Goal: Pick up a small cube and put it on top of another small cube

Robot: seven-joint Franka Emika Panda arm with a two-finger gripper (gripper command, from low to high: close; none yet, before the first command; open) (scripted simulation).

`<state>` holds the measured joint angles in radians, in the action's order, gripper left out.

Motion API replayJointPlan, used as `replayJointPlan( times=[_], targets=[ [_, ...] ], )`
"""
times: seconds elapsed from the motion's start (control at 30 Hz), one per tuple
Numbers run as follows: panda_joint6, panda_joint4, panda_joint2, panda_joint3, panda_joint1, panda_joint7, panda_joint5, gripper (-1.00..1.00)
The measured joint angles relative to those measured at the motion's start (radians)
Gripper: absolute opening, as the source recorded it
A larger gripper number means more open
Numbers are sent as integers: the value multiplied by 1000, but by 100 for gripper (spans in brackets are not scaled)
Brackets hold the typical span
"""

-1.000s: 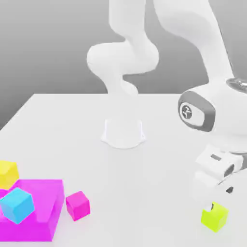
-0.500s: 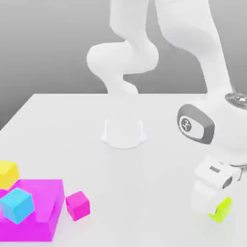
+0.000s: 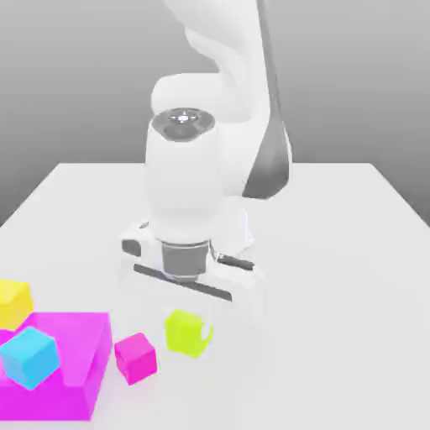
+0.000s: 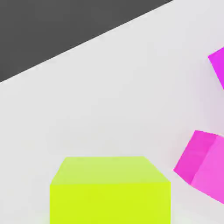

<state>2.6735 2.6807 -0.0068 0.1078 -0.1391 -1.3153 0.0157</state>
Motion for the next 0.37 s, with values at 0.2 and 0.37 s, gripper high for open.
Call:
replayJointPlan(
  times=[0.2,0.37],
  targets=[
    [117,27,89,-5,-72,-84,-39,-100],
    [179,24,155,-20,-79,-70,-60,100]
  ],
)
